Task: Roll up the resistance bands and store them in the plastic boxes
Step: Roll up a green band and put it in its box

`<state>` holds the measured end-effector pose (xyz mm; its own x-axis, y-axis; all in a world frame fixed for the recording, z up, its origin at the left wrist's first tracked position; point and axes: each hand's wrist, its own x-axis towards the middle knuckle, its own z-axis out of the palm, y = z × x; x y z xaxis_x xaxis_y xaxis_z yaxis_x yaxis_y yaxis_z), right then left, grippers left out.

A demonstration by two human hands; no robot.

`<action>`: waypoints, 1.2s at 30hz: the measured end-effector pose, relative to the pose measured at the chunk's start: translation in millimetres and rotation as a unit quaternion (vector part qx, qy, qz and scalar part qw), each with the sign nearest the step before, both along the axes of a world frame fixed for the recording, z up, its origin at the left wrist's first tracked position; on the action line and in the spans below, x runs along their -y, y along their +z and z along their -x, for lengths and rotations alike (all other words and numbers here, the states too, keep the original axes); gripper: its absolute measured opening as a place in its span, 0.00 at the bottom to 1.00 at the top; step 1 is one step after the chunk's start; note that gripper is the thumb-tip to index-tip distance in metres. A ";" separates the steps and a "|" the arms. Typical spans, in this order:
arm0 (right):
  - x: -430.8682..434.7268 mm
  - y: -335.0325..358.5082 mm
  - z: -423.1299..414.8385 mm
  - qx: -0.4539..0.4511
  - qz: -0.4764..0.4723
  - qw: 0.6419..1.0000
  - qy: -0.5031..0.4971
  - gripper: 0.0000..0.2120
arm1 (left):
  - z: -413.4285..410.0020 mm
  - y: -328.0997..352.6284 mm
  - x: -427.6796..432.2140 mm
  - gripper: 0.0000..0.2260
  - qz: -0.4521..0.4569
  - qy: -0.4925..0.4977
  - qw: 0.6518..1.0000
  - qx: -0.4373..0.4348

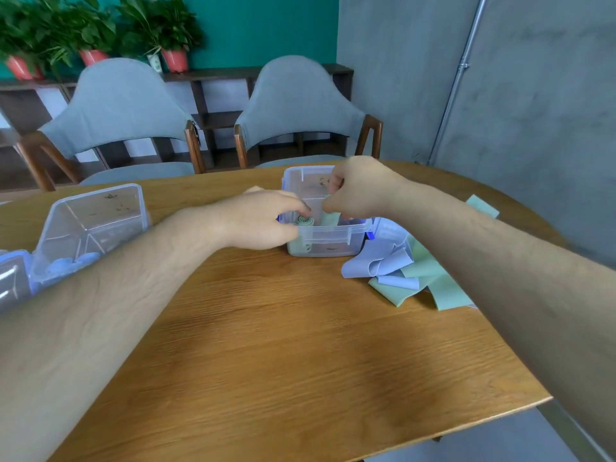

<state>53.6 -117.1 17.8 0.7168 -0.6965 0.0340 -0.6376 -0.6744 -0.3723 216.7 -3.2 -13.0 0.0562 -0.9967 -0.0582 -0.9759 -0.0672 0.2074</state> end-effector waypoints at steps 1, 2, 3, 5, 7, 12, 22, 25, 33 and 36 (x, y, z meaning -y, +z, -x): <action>0.8 -1.5 -2.1 -0.013 -0.008 1.000 0.003 0.09 | -0.6 -1.2 -1.2 0.27 -0.003 -0.005 1.000 0.015; 1.8 -2.9 -4.4 -0.025 -0.016 1.000 0.005 0.09 | -1.4 -2.3 -2.0 0.29 0.007 -0.012 0.999 0.033; 2.4 -3.6 -6.4 -0.038 -0.023 0.999 0.008 0.08 | -2.5 -3.5 -2.4 0.28 0.024 -0.021 0.998 0.050; 3.2 -4.2 -10.0 -0.064 -0.031 0.997 0.016 0.08 | -3.2 -5.0 -2.7 0.24 0.061 -0.029 0.994 0.081; 3.1 -4.1 -13.1 -0.095 -0.030 0.995 0.026 0.08 | -3.9 -5.3 -3.2 0.20 0.083 -0.027 0.991 0.097; 2.9 -2.9 -20.8 -0.143 -0.050 0.988 0.035 0.11 | -9.0 -7.3 0.2 0.15 0.097 -0.024 0.990 0.097; -3.1 4.0 -23.7 -0.149 -0.140 0.979 0.007 0.10 | -16.3 -16.3 10.9 0.14 0.053 -0.011 0.996 0.075; -8.4 5.8 -27.0 -0.134 -0.184 0.974 -0.006 0.08 | -14.5 -15.6 10.4 0.13 0.055 -0.009 0.995 0.079; -11.7 8.2 -32.9 -0.127 -0.218 0.966 -0.047 0.13 | -12.4 -13.8 11.2 0.14 0.052 -0.003 0.996 0.074; -7.8 11.1 -31.8 -0.121 -0.216 0.967 -0.069 0.15 | -14.8 -15.0 11.2 0.13 0.052 -0.001 0.996 0.067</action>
